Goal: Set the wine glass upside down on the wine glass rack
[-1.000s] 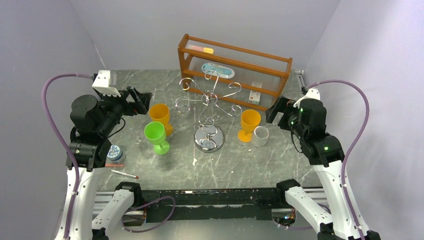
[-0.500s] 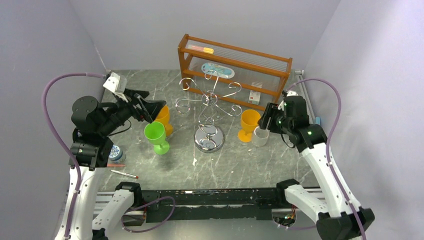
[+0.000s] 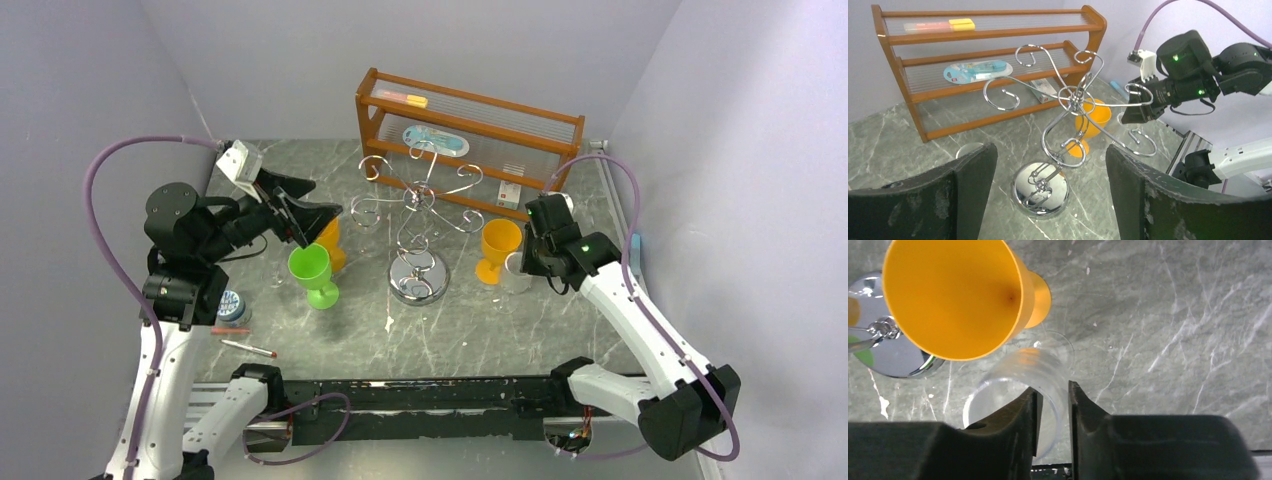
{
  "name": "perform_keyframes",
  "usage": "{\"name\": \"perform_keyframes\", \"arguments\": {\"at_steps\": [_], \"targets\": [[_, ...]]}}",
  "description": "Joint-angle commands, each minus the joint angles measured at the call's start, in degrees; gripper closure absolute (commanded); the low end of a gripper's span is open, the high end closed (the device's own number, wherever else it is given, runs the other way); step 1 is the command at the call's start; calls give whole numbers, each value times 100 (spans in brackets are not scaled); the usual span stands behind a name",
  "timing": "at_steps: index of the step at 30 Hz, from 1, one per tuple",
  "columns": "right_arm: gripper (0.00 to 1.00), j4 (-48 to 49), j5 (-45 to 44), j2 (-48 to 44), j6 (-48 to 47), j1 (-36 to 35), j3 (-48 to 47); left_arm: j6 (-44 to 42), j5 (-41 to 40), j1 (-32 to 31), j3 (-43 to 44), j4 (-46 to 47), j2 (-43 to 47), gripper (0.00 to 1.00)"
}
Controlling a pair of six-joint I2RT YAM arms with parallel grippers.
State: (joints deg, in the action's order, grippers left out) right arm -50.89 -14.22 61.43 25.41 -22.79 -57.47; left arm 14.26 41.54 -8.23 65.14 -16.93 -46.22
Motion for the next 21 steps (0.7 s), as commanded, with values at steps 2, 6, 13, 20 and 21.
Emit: {"name": "perform_keyframes", "arguments": {"at_steps": [2, 6, 13, 20, 21], "targets": [[86, -384, -410, 61, 171, -133, -92, 162, -265, -47, 460, 0, -181, 15], [100, -582, -305, -93, 33, -174, -429, 188, -405, -42, 818, -66, -353, 12], [100, -1056, 22, -487, -194, -175, -1309, 118, -918, -45, 1208, -247, -470, 9], [100, -1171, -229, -957, -76, -178, -2090, 401, -1053, -47, 1484, -135, -450, 6], [100, -1127, -242, -1025, -57, -174, -2180, 459, -1077, -47, 1522, -117, -443, 5]]}}
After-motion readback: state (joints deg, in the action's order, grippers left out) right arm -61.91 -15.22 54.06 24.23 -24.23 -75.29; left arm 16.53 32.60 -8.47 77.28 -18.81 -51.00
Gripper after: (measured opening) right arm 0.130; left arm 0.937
